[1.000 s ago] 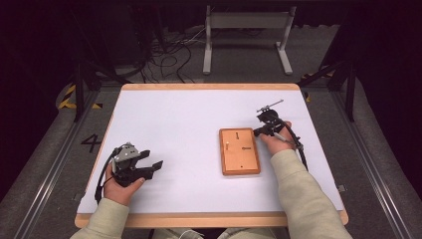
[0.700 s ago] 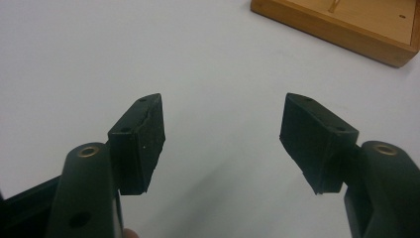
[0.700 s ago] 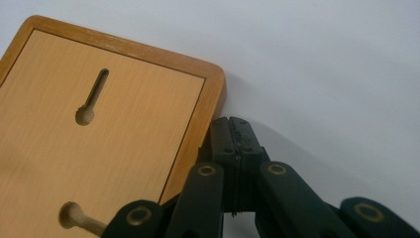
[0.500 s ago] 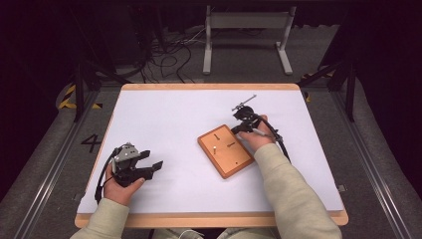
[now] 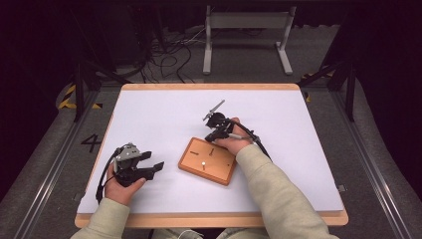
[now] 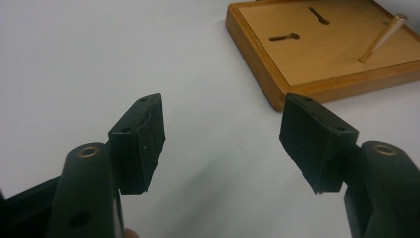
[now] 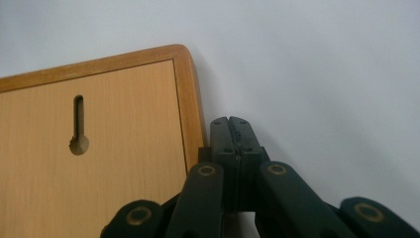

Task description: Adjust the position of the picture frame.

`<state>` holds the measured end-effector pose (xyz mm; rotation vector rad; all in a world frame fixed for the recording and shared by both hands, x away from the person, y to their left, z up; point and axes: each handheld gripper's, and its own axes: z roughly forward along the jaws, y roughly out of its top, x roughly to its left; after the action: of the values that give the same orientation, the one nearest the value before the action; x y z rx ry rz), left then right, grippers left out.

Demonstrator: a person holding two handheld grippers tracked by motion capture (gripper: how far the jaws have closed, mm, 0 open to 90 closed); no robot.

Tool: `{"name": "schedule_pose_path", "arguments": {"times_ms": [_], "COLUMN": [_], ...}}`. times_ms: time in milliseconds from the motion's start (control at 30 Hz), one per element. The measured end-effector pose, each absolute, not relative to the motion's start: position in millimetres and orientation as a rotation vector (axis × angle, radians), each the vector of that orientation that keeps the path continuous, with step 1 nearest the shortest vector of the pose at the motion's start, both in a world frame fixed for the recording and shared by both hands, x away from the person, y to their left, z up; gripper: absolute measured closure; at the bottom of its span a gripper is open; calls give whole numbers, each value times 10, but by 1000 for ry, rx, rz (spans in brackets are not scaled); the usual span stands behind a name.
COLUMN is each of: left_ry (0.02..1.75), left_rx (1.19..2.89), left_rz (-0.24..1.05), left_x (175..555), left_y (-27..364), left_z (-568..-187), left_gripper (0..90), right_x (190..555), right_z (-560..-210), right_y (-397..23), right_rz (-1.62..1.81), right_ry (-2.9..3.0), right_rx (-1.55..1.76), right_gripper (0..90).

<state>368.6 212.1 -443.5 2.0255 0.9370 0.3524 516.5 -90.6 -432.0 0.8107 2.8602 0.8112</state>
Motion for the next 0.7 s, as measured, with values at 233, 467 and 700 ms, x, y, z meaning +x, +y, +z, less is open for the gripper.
{"name": "schedule_pose_path", "arguments": {"times_ms": [233, 467, 700], "left_ry": [958, 1013, 1012], "left_rx": [2048, 2041, 2097], "left_rz": [288, 172, 116], "left_x": [3751, 3909, 3992], "left_y": [2029, 1839, 1689], "left_z": [-4498, -4572, -4643], "left_gripper": [610, 899, 899], "right_x": [5072, 4788, 4501], "right_z": [-4129, -3940, -3918], "right_y": [-971, -1428, -1817], "right_rz": [859, 953, 1023], "right_ry": [2735, 2648, 2609], "right_rx": [812, 878, 920], "right_gripper": [900, 900, 900]}}
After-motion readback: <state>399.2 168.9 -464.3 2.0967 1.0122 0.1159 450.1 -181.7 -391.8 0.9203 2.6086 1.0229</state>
